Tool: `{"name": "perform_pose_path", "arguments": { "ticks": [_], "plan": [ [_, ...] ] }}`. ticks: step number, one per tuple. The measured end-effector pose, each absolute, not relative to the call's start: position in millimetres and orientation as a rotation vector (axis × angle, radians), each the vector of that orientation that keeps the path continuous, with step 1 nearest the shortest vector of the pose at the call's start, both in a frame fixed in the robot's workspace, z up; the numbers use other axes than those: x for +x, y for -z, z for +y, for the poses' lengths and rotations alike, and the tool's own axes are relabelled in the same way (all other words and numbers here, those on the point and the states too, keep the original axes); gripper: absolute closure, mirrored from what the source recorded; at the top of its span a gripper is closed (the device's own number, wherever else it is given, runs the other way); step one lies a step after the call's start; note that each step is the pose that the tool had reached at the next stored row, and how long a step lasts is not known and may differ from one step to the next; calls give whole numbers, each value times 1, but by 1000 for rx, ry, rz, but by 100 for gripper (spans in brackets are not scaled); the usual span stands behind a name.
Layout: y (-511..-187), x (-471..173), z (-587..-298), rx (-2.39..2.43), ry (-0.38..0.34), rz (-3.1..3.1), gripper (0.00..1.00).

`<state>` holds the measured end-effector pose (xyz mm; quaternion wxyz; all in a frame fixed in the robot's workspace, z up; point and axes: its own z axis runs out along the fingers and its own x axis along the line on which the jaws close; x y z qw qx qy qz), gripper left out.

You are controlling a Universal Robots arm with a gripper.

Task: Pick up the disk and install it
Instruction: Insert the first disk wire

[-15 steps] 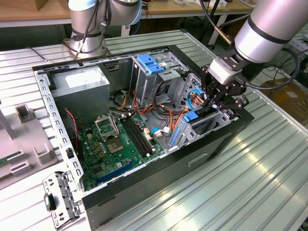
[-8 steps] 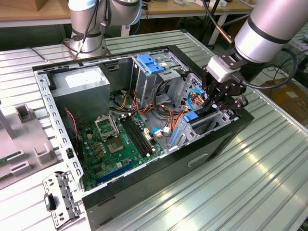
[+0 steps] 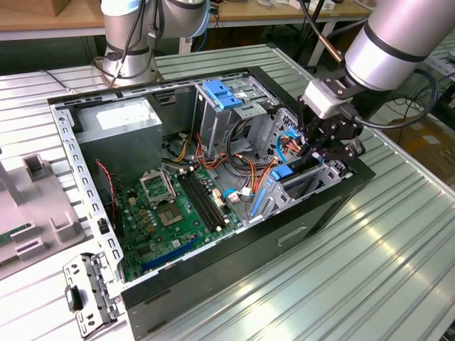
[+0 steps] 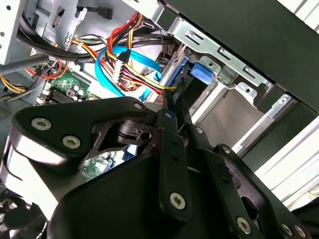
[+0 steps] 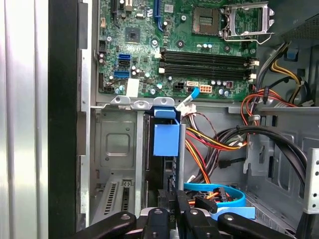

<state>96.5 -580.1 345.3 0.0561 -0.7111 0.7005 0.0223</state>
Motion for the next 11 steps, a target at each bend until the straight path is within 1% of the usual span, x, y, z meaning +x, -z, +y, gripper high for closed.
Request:
{"name": "perform_pose_path", "arguments": {
  "ticks": [11],
  "plan": [
    [-344, 97, -579, -2134, -66, 2148, 82]
  ]
}}
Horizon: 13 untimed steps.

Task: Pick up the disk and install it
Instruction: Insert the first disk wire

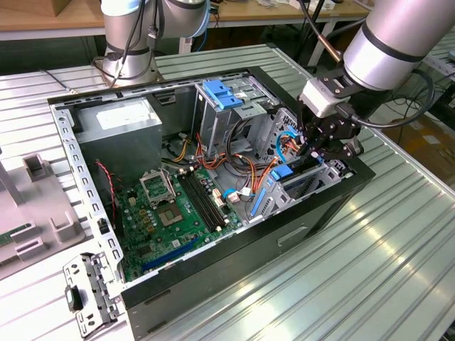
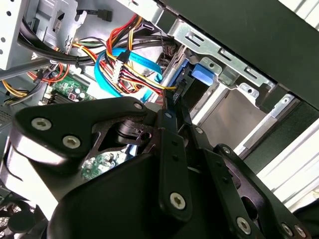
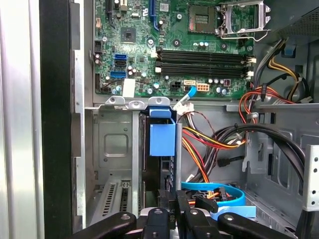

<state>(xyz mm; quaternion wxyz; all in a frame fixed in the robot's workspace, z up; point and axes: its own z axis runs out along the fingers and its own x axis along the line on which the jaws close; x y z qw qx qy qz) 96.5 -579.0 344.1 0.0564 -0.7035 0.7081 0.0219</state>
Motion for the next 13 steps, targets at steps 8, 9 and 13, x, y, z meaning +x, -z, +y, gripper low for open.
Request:
{"name": "perform_pose_path", "arguments": {
  "ticks": [8, 9, 13],
  "plan": [
    [-342, 97, -582, -2126, -66, 2156, 82],
    [-341, 97, -582, -2124, -66, 2157, 82],
    [-341, 97, -582, -2121, -66, 2161, 82]
  ]
}}
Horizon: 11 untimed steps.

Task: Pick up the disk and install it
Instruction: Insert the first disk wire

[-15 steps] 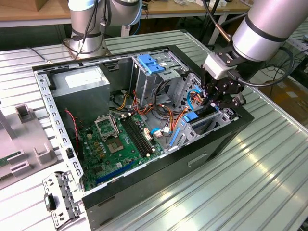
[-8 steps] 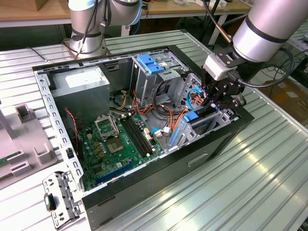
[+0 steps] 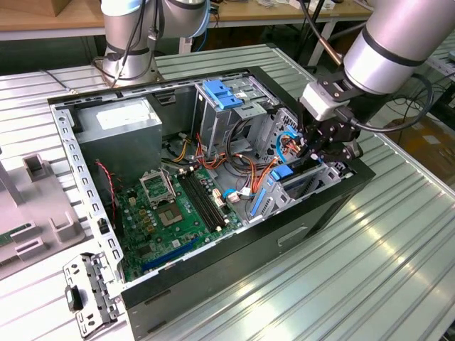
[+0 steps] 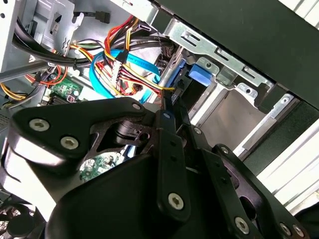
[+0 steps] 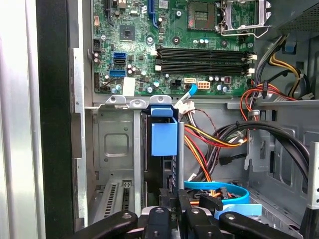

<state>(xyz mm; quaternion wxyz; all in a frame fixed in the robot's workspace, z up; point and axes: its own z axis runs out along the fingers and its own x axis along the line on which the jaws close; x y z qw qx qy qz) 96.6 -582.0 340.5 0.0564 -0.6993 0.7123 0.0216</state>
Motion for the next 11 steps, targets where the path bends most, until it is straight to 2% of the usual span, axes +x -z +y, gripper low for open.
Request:
{"name": "perform_pose_path", "arguments": {
  "ticks": [9, 10, 11],
  "plan": [
    [-340, 97, -582, -2118, -66, 2164, 81],
    [-340, 97, -582, -2118, -65, 2164, 75],
    [-340, 97, -582, -2118, -65, 2164, 75]
  ]
}}
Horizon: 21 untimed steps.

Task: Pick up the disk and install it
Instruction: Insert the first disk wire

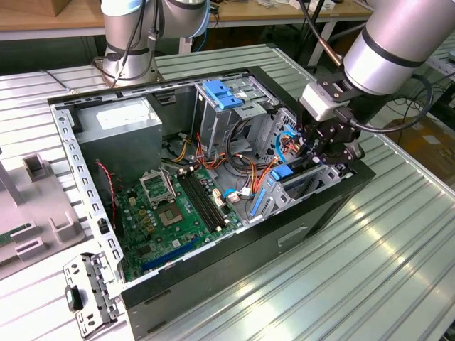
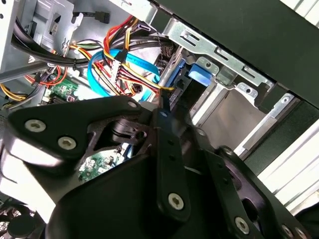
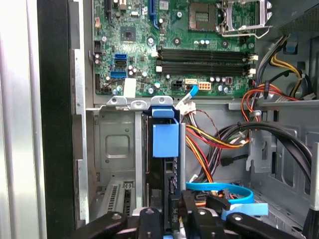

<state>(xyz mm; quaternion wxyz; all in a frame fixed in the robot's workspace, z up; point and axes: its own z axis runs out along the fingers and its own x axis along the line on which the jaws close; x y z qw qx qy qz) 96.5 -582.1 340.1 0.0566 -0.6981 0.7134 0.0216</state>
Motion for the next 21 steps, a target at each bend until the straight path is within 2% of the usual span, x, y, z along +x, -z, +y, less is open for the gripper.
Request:
{"name": "perform_pose_path", "arguments": {
  "ticks": [1, 9, 10, 11, 12, 14, 21],
  "plan": [
    [-340, 97, -582, -2118, -65, 2164, 69],
    [-347, 97, -582, -2117, -66, 2164, 69],
    [-347, 97, -582, -2117, -66, 2164, 70],
    [-347, 97, -582, -2117, -66, 2164, 76],
    [-347, 97, -582, -2117, -66, 2164, 76],
    [-347, 97, -582, -2117, -66, 2164, 89],
    [-347, 107, -582, -2122, -78, 2170, 89]
  ]
}}
